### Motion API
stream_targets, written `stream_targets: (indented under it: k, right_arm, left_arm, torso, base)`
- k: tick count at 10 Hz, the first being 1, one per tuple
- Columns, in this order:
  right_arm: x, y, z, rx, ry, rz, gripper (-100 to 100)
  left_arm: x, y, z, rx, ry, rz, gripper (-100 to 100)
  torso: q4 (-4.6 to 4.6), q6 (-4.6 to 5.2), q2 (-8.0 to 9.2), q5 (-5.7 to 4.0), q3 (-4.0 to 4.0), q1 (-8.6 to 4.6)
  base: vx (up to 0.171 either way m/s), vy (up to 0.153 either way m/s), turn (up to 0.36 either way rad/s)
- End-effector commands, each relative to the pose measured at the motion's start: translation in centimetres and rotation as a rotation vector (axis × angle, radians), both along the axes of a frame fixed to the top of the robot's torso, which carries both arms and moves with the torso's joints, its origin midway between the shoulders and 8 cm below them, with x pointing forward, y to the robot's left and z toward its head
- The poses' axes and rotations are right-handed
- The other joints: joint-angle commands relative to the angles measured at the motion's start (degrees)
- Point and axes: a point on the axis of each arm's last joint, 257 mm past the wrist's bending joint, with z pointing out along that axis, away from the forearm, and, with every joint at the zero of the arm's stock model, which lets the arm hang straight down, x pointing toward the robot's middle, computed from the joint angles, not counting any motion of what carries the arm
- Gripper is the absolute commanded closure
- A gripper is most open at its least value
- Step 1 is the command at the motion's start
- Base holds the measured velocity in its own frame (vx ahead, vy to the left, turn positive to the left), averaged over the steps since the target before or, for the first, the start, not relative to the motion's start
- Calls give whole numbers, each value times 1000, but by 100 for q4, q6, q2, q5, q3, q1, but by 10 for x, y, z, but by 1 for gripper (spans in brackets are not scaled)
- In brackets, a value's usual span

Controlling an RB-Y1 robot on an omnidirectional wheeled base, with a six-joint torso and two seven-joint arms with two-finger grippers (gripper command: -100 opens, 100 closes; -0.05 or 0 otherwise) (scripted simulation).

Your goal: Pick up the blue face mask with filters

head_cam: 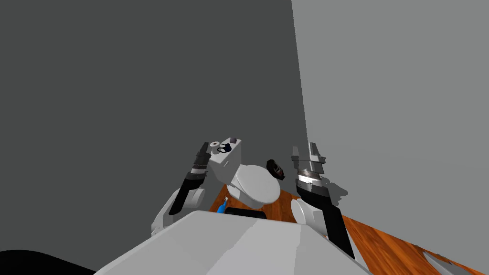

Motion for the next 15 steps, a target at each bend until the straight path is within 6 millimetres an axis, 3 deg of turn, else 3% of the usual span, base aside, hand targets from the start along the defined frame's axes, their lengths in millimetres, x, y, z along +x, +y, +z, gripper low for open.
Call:
stream_targets:
  k: [1,5,10,11,12,15]
  right_arm:
    - [0,0,0,0,0,0,0]
    - [0,0,0,0,0,0,0]
    - [0,0,0,0,0,0,0]
    - [0,0,0,0,0,0,0]
    - [0,0,0,0,0,0,0]
    - [0,0,0,0,0,0,0]
  left_arm:
    - [16,7,-14,37,46,14,-100]
    - [57,31,-48,138,180,65,-100]
    - [87,57,-71,205,279,114,-100]
    - [102,71,-79,237,324,142,-100]
    - [102,73,-82,236,332,144,-100]
    - [129,105,-88,296,409,205,-100]
  torso:
    - [0,0,0,0,0,0]
    - [0,0,1,-2,1,-7]
    - [-1,0,-4,0,-2,1]
    - [-1,-1,-5,1,-3,5]
    - [-1,-1,-4,1,-2,4]
    - [-2,-1,-7,0,-4,2]
  base:
    - [-29,-59,1]
    - [-32,-88,-1]
    - [-16,-59,-7]
    - [-15,-62,-15]
    - [-15,-59,-4]
    - [-10,-72,-15]
